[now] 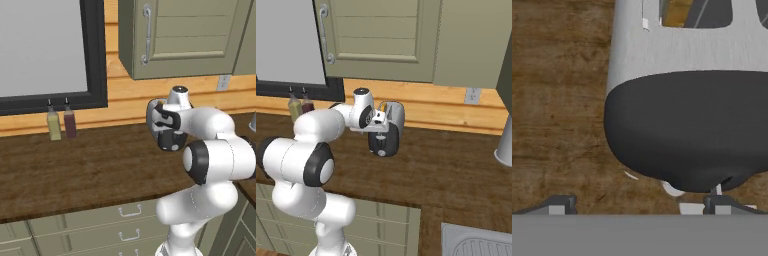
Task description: Start the toaster. Once the lever pops up, take the bread to the plate on the dining counter.
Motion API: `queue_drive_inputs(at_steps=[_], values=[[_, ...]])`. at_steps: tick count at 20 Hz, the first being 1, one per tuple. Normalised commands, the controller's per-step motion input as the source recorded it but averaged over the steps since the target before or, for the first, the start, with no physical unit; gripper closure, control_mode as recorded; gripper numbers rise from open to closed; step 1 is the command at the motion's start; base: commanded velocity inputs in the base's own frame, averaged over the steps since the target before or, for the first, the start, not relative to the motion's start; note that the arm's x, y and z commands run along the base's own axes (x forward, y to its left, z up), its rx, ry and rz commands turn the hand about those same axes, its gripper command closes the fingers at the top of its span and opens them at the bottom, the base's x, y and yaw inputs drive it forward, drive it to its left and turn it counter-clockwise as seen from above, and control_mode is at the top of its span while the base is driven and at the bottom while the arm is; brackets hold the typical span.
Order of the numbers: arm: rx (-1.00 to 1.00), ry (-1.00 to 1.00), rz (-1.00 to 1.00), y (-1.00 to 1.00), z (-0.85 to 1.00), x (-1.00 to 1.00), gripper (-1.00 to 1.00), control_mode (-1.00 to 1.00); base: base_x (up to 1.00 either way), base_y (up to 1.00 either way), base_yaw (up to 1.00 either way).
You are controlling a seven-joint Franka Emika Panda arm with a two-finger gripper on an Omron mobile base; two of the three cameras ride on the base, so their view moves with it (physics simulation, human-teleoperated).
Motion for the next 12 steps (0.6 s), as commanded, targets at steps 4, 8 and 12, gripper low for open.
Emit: queue_drive_inputs(at_steps=[4,8,12], values=[[0.0,0.0,0.0,0.0,-0.18,0.0,-1.0,-1.0,0.0,0.0,0.0],[0.0,0.0,0.0,0.0,-0.19,-0.04,-1.0,-1.0,0.0,0.0,0.0],[0.0,0.0,0.0,0.0,-0.21,-0.04,-1.0,-1.0,0.0,0.0,0.0]])
